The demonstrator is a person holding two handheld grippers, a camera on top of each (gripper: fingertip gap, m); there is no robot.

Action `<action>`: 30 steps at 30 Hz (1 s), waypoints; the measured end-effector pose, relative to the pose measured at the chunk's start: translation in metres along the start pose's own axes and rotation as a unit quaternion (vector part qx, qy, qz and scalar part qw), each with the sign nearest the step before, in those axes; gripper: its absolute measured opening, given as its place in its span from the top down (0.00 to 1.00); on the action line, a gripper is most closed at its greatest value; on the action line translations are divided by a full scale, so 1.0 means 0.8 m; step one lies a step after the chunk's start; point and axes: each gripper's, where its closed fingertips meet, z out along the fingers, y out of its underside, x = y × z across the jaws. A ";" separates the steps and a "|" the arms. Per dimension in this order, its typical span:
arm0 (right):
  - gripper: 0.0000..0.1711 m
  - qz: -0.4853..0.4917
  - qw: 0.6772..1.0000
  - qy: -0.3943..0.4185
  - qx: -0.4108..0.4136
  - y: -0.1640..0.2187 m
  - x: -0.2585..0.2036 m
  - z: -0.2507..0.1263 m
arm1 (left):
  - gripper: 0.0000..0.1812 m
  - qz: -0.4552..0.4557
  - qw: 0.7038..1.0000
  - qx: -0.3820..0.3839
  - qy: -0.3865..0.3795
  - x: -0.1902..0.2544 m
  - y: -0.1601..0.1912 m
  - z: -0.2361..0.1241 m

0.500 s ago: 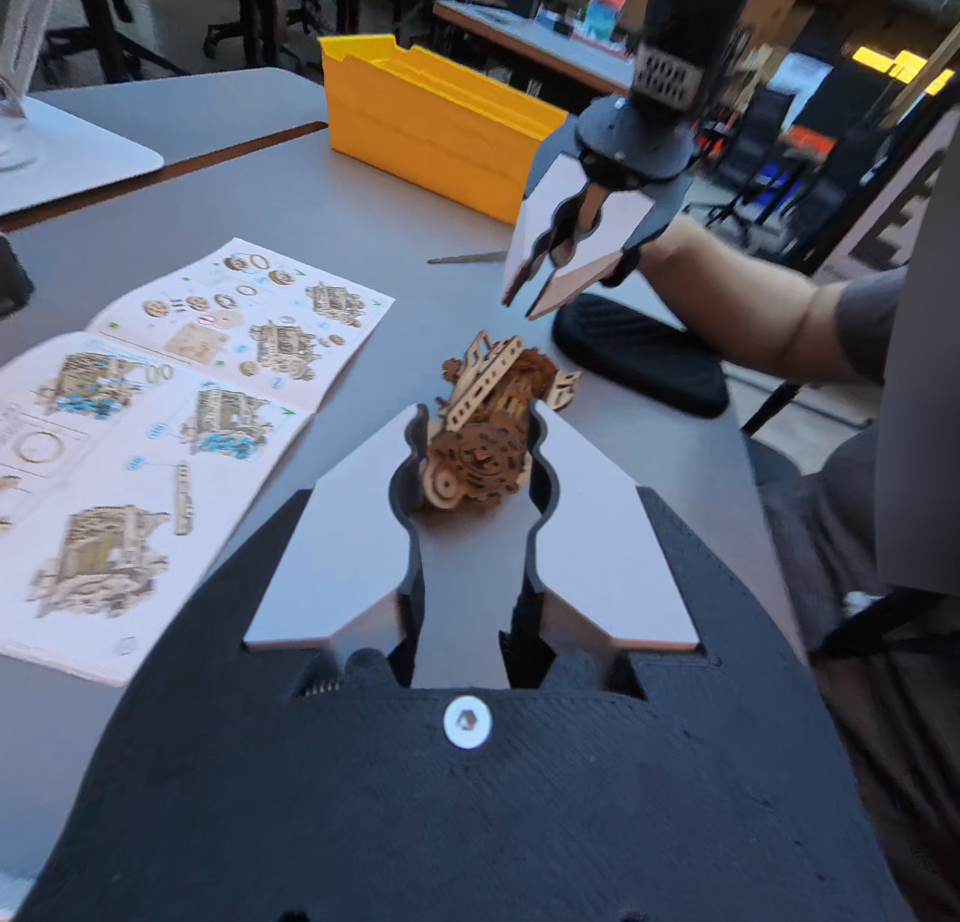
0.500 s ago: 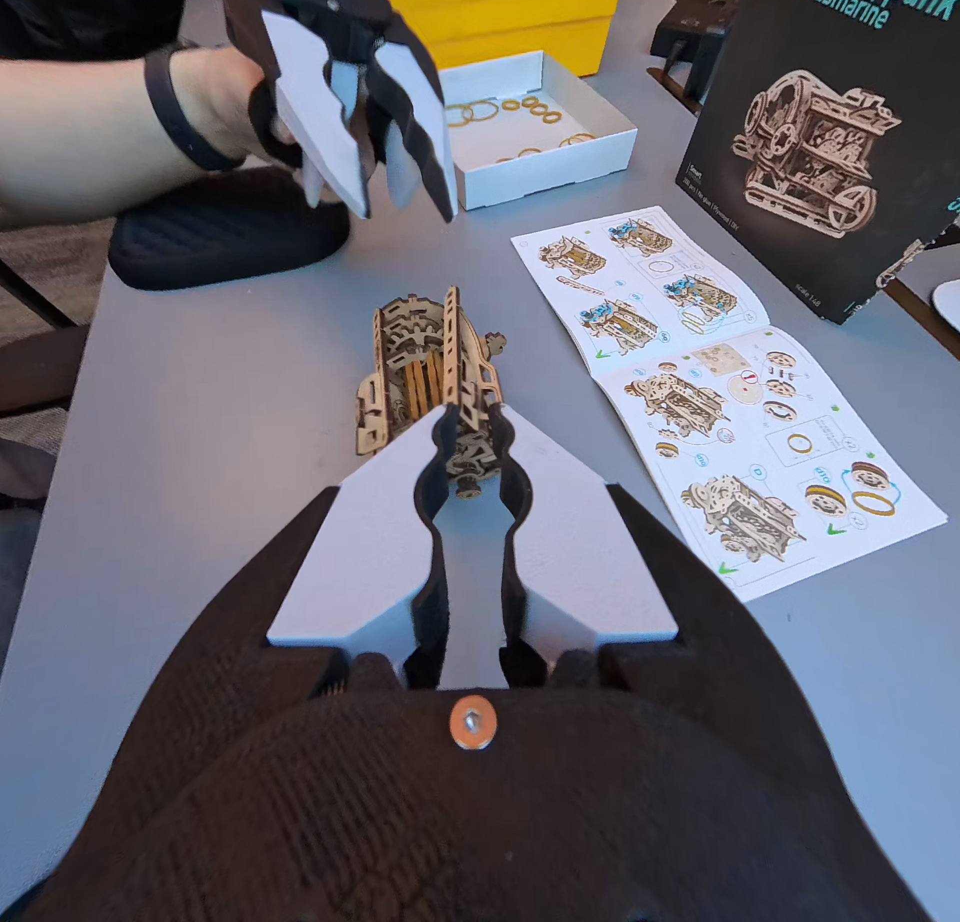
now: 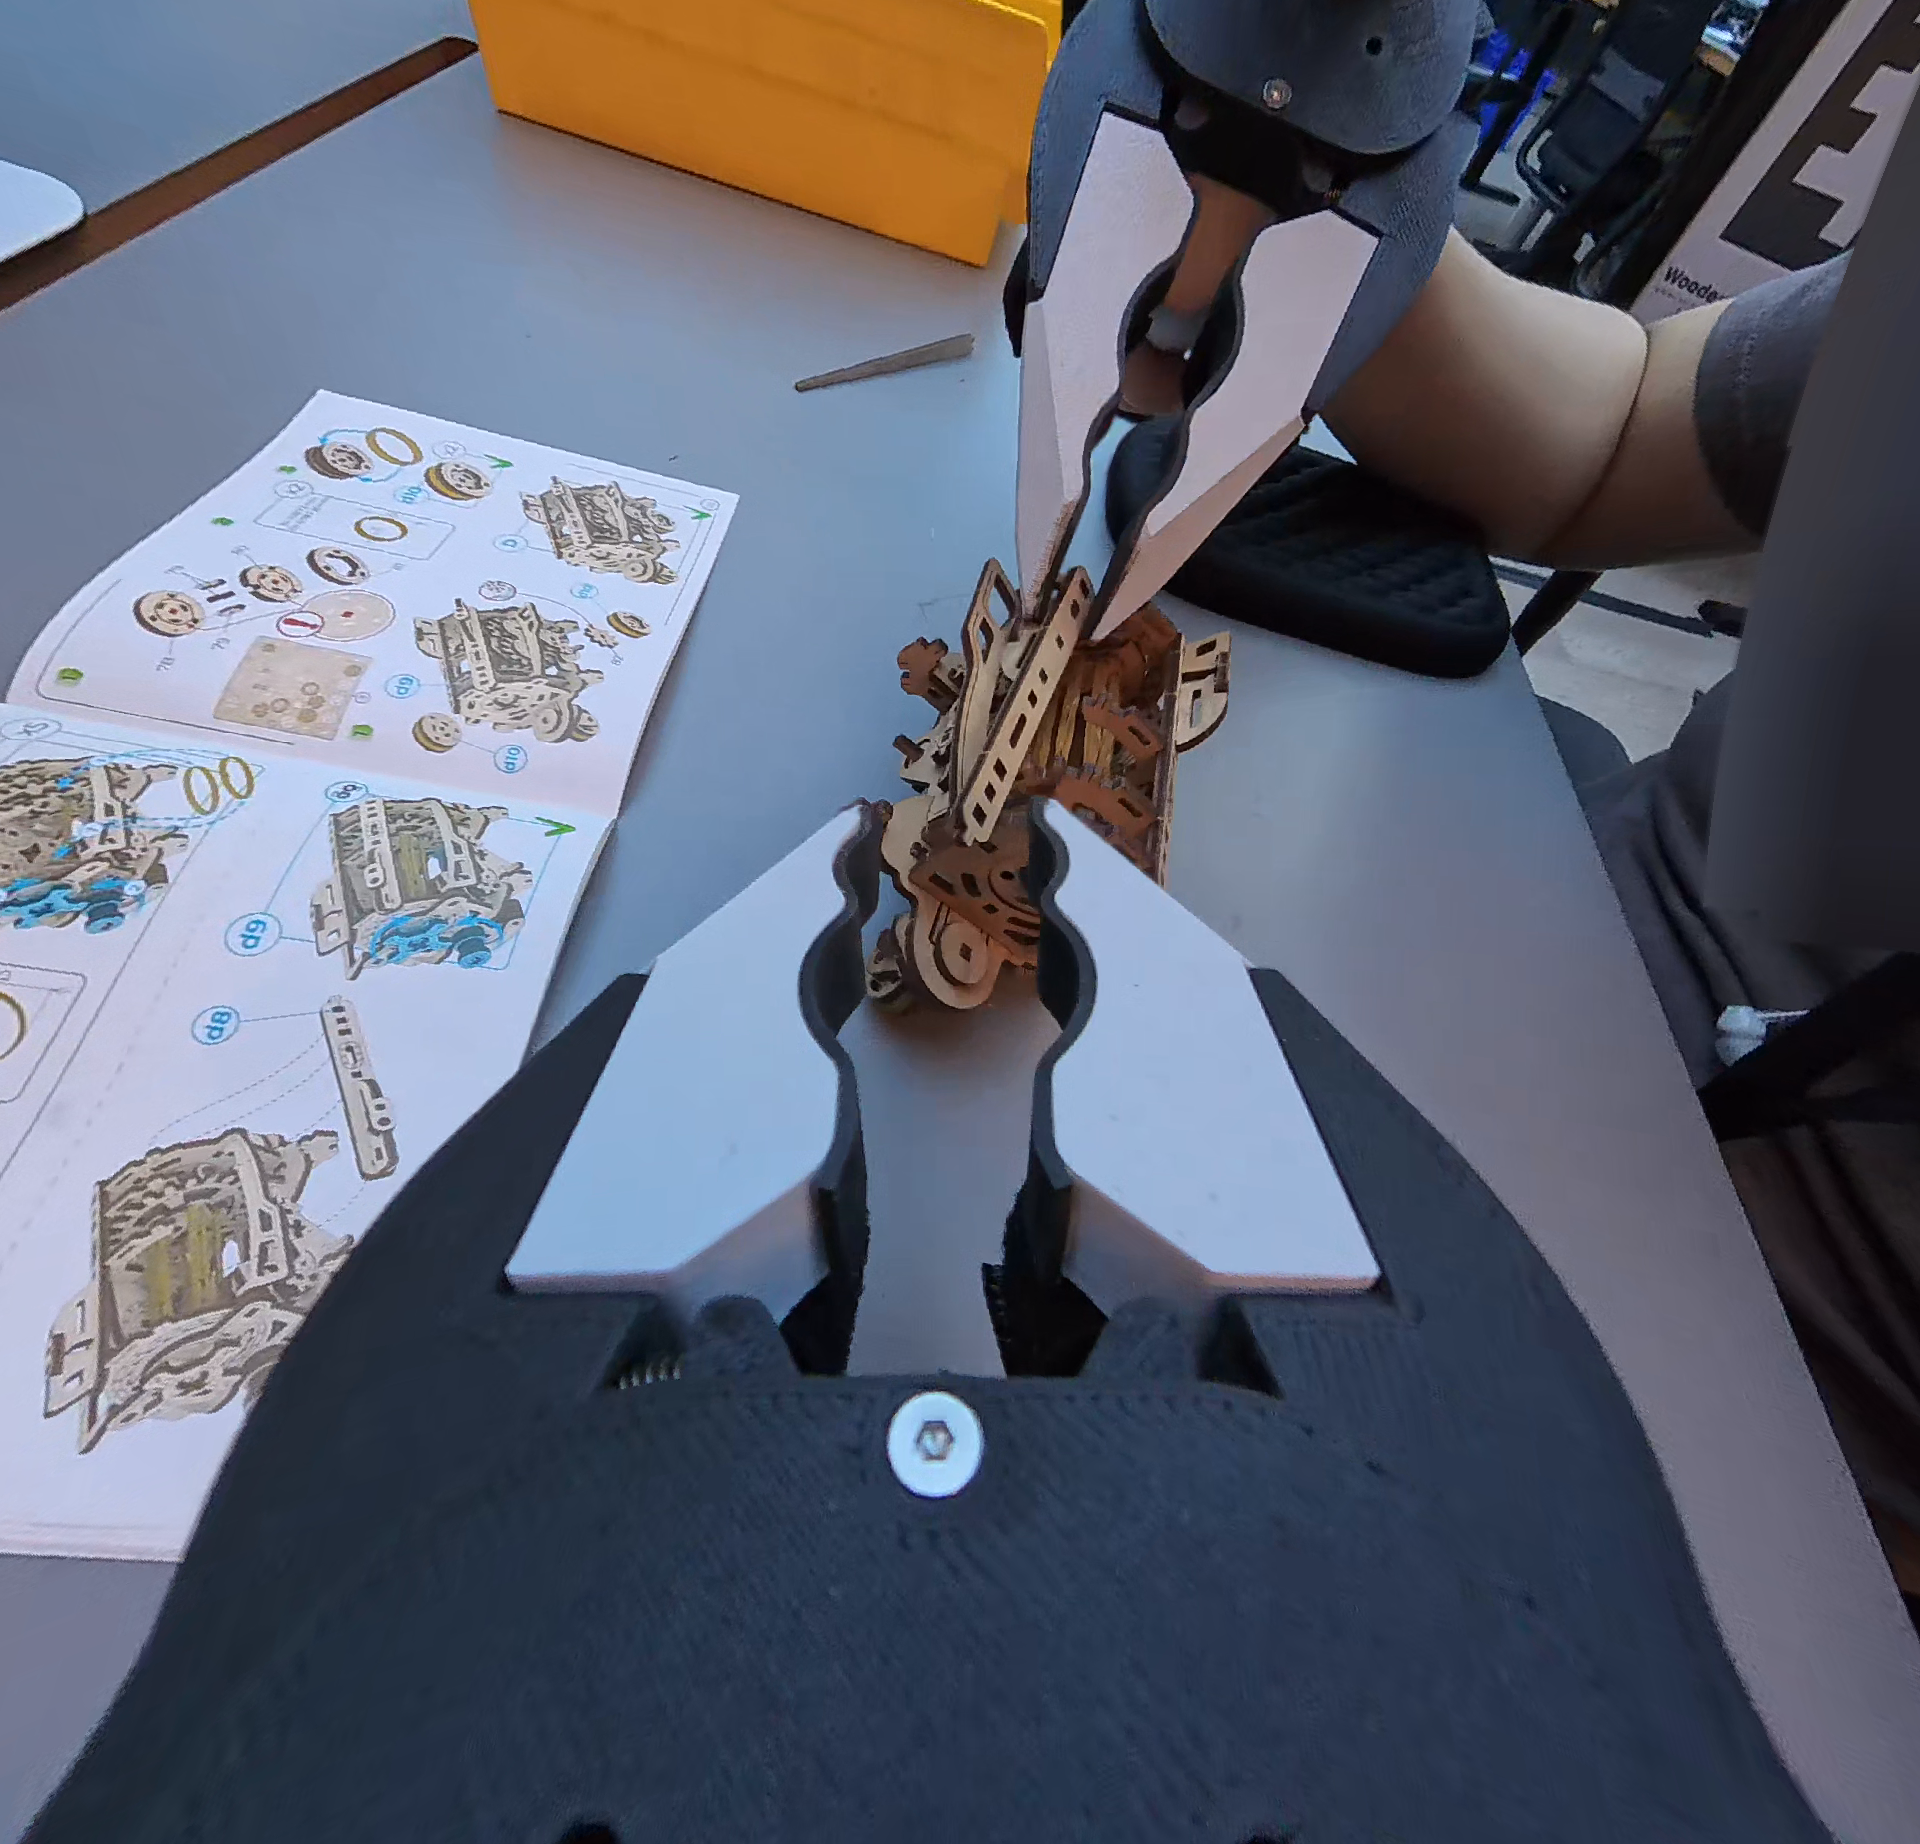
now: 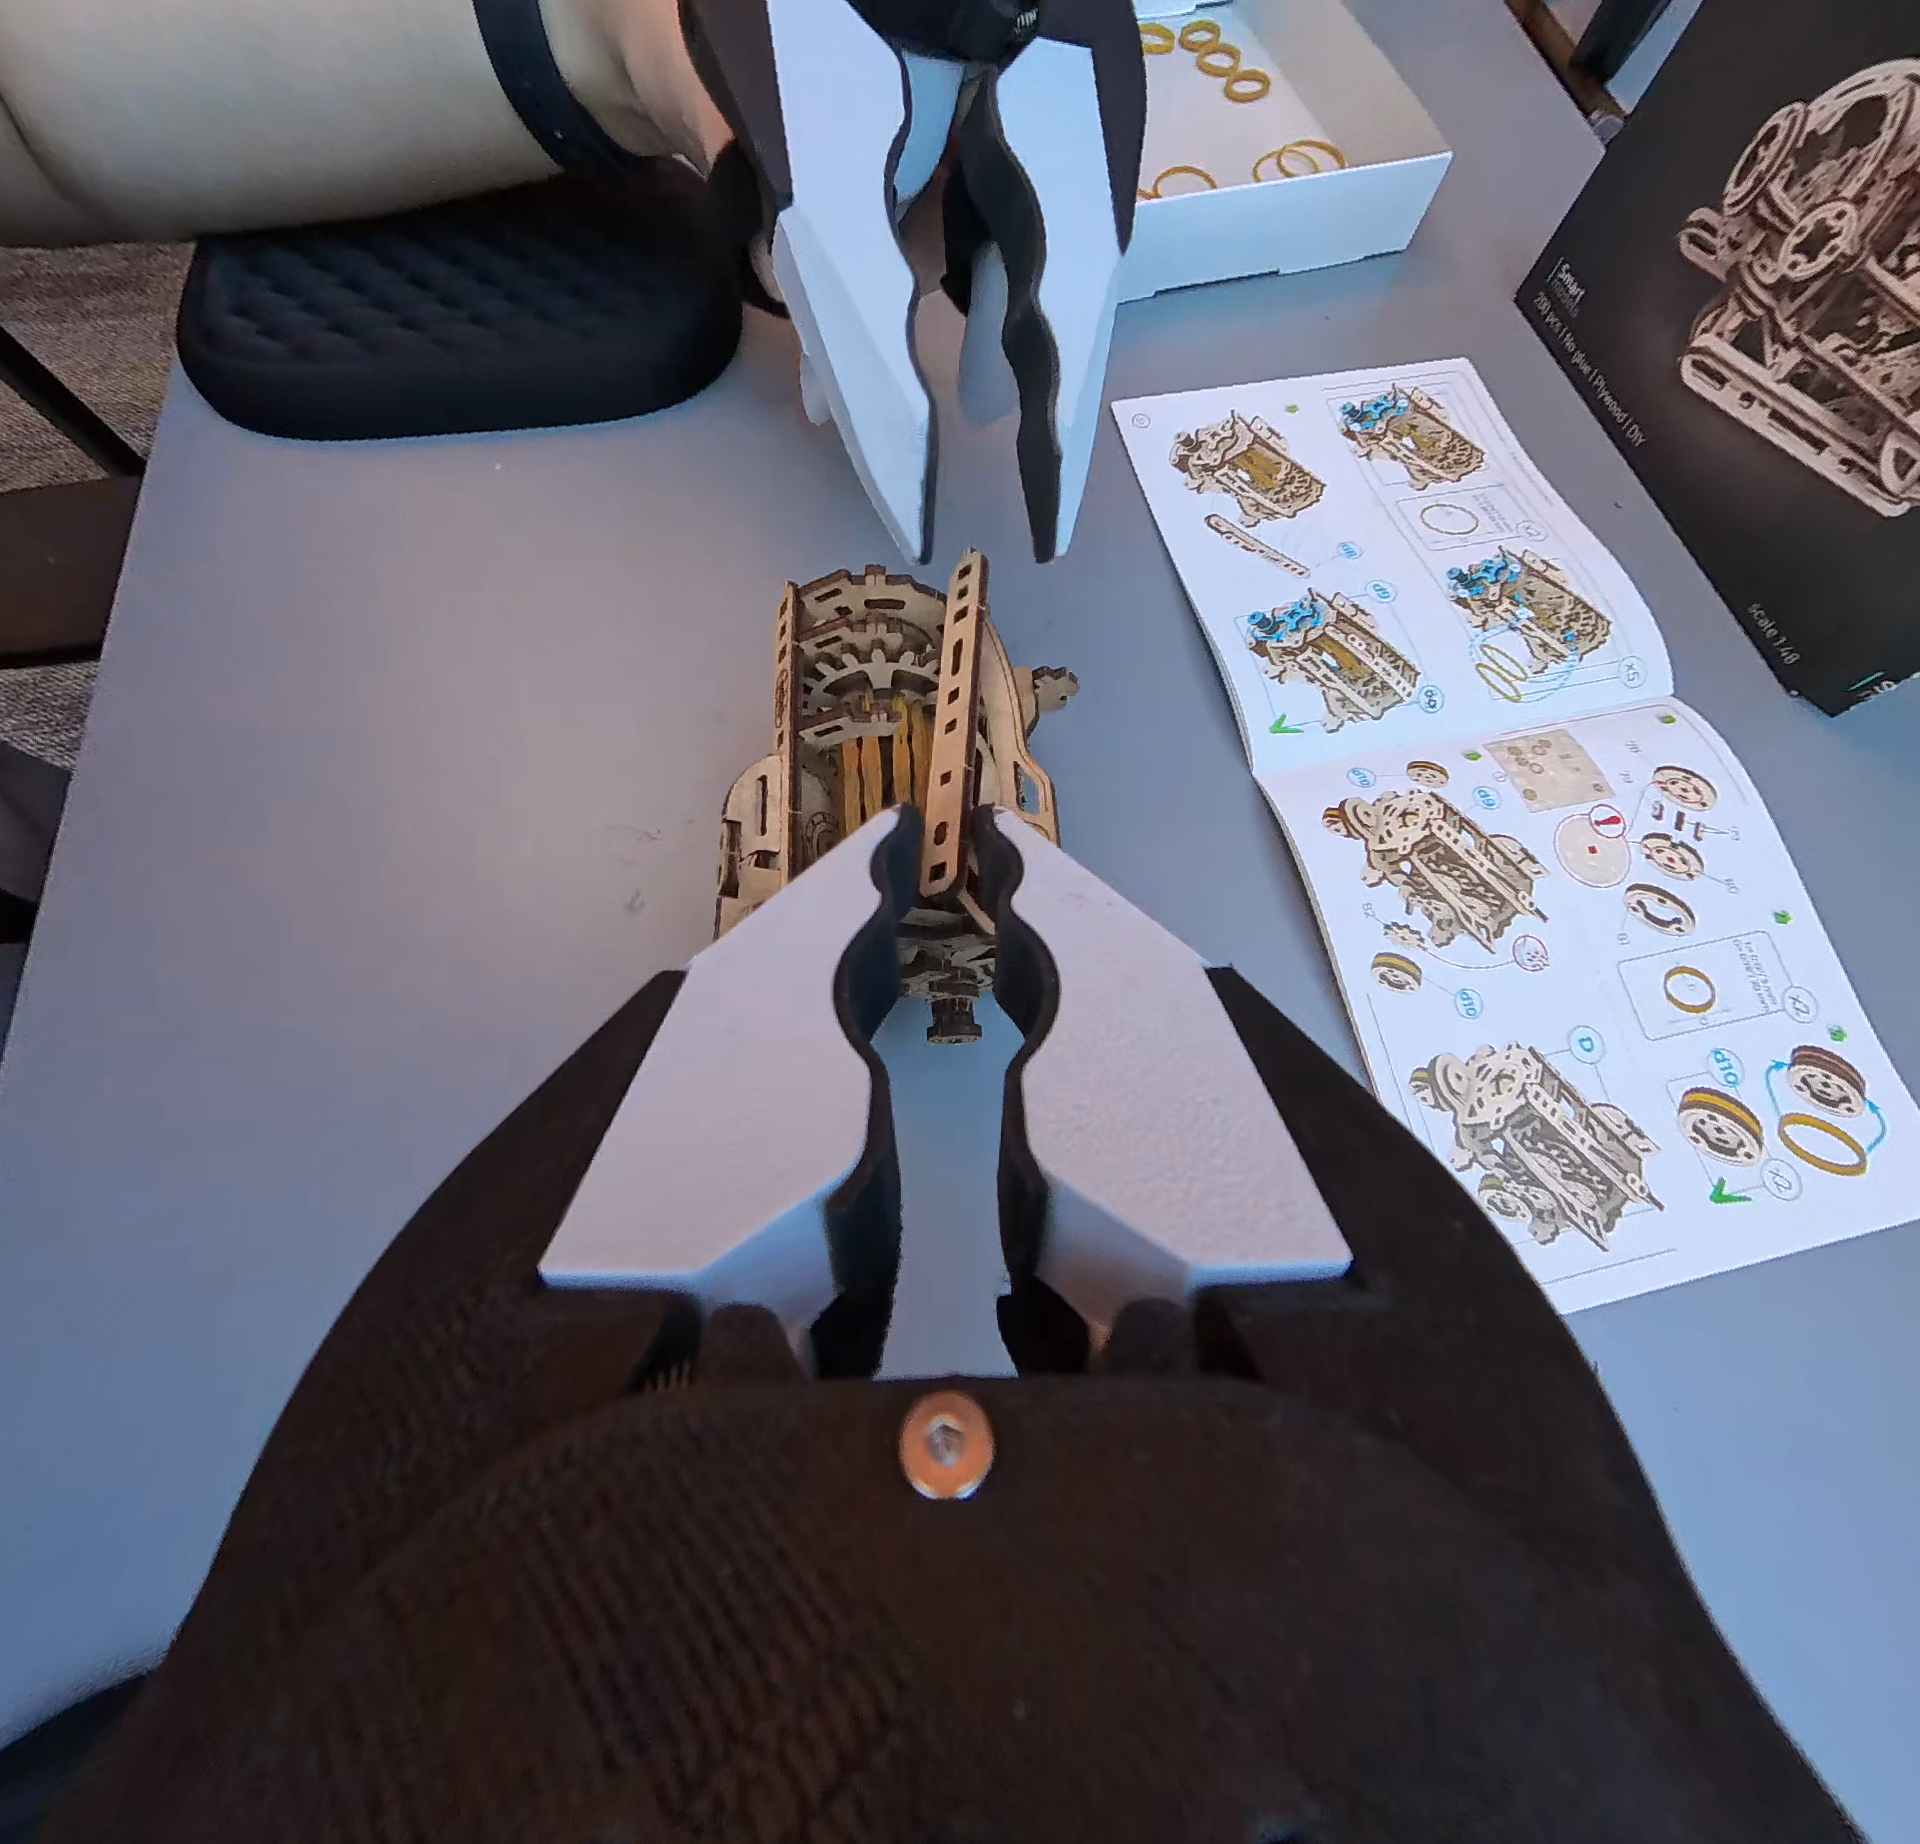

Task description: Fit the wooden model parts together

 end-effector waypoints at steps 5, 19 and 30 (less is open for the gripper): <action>0.96 -0.023 1.000 0.015 0.002 -0.001 -0.002 0.000 | 0.96 0.013 1.000 0.003 0.021 0.008 0.004 0.007; 0.96 -0.176 0.976 0.118 0.056 -0.021 -0.006 -0.019 | 0.84 -0.007 0.998 0.060 0.036 0.029 -0.025 -0.006; 0.96 -0.435 0.862 0.261 0.015 -0.021 -0.013 -0.029 | 0.83 -0.095 0.988 0.033 0.118 0.038 -0.041 0.001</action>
